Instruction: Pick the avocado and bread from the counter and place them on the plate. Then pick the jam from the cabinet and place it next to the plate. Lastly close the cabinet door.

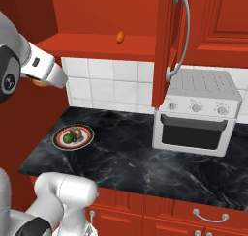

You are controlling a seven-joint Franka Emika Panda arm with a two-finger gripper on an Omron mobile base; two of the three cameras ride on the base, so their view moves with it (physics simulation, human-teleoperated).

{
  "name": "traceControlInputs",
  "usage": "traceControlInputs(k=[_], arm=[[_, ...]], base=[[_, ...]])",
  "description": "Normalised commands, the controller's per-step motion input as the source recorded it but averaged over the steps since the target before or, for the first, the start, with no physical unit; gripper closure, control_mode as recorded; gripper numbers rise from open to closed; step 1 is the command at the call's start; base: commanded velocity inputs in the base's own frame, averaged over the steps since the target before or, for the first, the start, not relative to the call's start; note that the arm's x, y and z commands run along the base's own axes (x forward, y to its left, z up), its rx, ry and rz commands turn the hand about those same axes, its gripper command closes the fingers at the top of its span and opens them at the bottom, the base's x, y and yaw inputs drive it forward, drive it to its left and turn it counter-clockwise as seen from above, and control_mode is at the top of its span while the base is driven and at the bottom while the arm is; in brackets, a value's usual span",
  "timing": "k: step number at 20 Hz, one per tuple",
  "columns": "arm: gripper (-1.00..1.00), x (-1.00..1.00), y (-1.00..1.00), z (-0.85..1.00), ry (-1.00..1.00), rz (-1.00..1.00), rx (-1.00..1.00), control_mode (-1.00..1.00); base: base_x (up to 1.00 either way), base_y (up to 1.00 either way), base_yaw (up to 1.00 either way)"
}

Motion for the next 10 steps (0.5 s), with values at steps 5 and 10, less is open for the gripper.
traceControlInputs(k=[5, 10], arm=[[1.00, 0.05, -0.29, -0.56, 0.16, 0.22, -0.02, -1.00], [1.00, 0.13, -0.12, -0.63, 0.22, 0.24, -0.09, -1.00]], base=[[0.00, 0.00, 0.00], [0.00, 0.00, 0.00]])
